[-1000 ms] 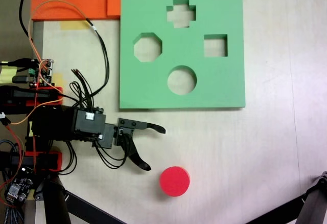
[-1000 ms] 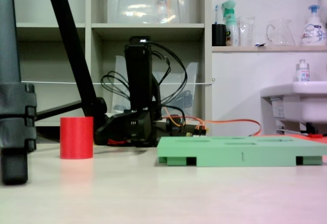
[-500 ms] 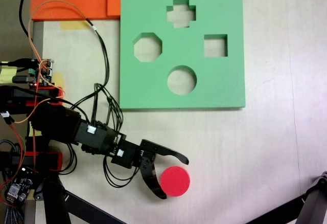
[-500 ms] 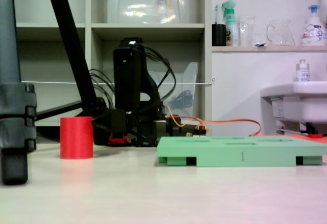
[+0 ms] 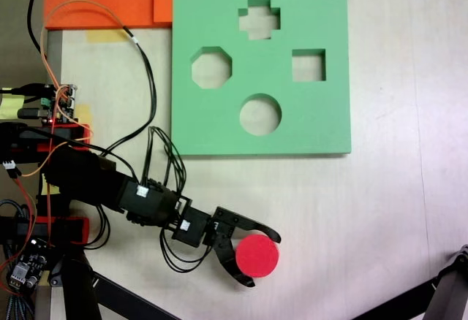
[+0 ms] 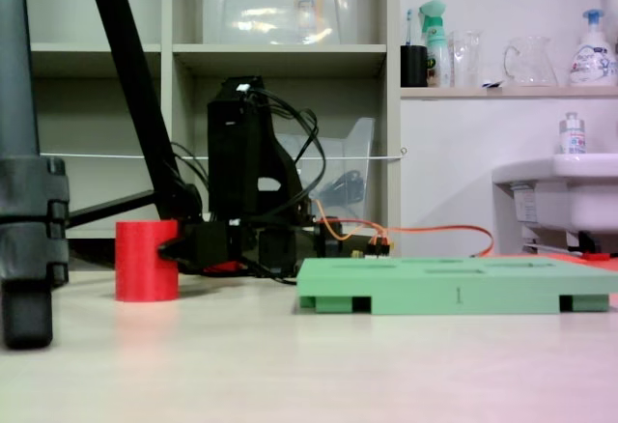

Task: Put the cylinder block into the corresponding hole

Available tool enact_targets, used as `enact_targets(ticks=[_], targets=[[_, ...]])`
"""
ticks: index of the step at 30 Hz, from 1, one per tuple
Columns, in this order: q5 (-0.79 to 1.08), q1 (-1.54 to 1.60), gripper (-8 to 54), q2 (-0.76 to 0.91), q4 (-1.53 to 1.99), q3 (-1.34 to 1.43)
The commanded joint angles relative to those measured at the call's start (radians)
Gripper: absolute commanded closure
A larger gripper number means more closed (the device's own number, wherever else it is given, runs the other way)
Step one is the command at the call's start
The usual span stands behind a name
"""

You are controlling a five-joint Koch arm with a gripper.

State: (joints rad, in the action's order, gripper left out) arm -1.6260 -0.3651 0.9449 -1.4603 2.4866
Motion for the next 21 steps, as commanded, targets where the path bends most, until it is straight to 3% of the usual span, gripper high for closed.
enact_targets(ticks=[1,6,12,21], targets=[[-0.009,-0.003,16.0,0.069,-0.011,0.023],[-0.009,0.018,23.6,0.186,0.011,0.067],[-0.008,0.206,25.4,0.558,0.342,0.038],[-0.009,0.655,25.3,0.572,0.423,-0.061]])
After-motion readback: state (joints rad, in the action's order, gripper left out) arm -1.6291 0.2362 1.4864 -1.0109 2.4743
